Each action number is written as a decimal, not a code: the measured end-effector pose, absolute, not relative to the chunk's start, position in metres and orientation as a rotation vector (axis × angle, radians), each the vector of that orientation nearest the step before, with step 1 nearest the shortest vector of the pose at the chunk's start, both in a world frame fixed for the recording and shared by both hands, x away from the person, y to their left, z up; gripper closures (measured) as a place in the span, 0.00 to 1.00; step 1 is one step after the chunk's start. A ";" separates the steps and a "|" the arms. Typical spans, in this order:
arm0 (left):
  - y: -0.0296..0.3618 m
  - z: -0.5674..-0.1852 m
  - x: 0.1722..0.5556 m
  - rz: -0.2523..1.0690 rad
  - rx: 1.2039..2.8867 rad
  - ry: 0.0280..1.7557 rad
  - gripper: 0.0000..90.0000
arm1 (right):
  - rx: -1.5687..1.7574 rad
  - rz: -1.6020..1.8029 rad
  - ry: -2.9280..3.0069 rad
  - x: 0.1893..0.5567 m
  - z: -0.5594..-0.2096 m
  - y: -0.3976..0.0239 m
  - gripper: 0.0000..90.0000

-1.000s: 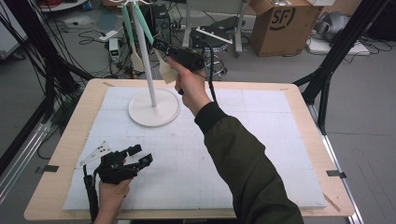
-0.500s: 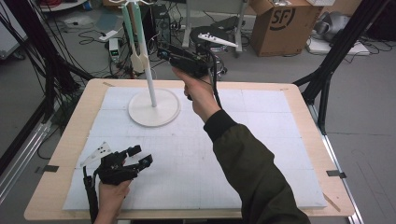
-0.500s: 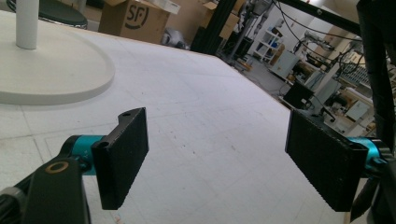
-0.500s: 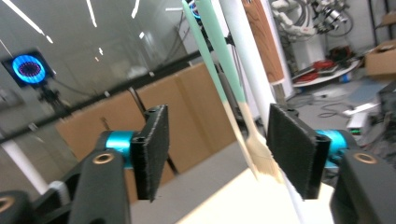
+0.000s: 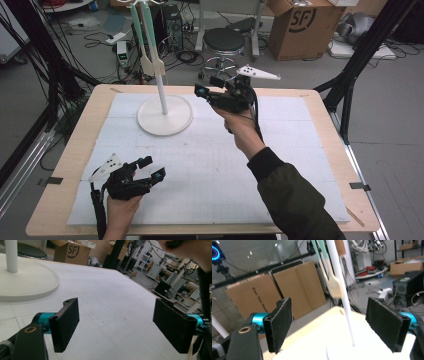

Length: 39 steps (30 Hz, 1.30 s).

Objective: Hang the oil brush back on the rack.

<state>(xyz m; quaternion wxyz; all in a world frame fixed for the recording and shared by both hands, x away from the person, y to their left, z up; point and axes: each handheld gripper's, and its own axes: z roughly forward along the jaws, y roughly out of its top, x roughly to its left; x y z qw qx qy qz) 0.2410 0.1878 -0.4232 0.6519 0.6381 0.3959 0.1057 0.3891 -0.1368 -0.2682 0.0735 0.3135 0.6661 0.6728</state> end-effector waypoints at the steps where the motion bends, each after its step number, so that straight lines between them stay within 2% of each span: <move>1: 0.187 -0.423 0.241 0.227 1.447 0.895 0.24 | 0.938 2.004 2.008 0.385 -0.272 -0.141 0.23; 17: 0.173 -0.416 0.250 0.241 1.439 0.842 0.24 | 0.883 1.915 2.108 0.330 -0.310 -0.176 0.22; 39: 0.150 -0.418 0.264 0.291 1.505 0.795 0.24 | 1.024 1.754 2.135 0.294 -0.374 -0.257 0.20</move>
